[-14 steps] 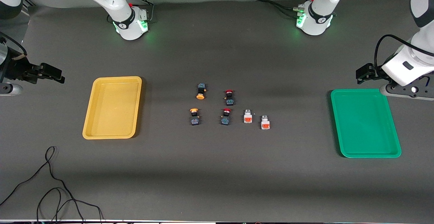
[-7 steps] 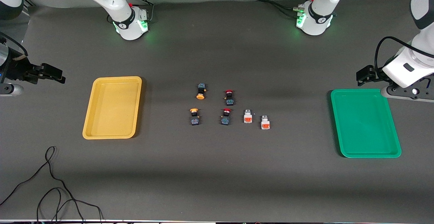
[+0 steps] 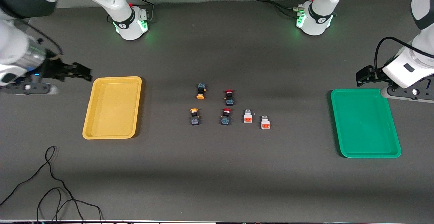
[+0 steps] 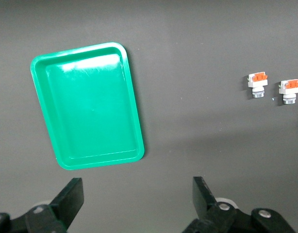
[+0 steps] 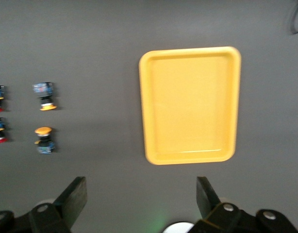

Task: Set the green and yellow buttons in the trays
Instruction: 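Reach the right gripper to a yellow button while the left gripper reaches a white button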

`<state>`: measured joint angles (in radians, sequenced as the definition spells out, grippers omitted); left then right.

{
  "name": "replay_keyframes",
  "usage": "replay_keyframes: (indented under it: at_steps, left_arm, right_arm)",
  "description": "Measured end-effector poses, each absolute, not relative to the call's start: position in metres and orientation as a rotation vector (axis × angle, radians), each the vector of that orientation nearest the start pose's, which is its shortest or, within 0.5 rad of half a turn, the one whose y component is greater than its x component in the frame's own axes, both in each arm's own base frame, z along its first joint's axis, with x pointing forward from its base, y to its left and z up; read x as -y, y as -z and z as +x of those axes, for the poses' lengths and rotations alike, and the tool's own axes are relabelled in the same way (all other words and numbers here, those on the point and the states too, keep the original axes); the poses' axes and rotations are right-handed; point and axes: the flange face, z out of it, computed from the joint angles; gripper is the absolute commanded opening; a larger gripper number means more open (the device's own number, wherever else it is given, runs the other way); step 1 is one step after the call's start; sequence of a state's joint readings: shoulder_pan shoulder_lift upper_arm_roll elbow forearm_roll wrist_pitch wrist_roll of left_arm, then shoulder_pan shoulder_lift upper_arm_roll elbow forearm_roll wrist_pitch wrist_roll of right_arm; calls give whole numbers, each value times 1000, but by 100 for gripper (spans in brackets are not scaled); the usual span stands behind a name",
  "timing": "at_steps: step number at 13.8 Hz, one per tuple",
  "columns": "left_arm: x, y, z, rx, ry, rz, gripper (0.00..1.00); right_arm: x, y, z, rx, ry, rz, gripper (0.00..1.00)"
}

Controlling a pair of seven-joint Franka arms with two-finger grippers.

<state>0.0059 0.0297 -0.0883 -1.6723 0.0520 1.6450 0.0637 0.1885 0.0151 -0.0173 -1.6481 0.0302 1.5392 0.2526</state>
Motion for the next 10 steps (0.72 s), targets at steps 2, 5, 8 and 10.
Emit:
replay_keyframes:
  at_steps: [2,5,8,10]
  left_arm:
    - [41,-566,564,-234,-87,-3083,100]
    - [40,-566,564,-232,-88,-3084,100]
    - [41,-566,564,-234,-91,-3085,100]
    - [42,-565,563,-234,-96,-3085,100]
  right_arm:
    - [-159,-566,534,-217,-160,-3124,100]
    - [-270,-534,505,-347,-78,-3103,100]
    - [-368,-496,467,-460,-48,-3079,100]
    - [-408,-477,447,-490,-38,-3068,100]
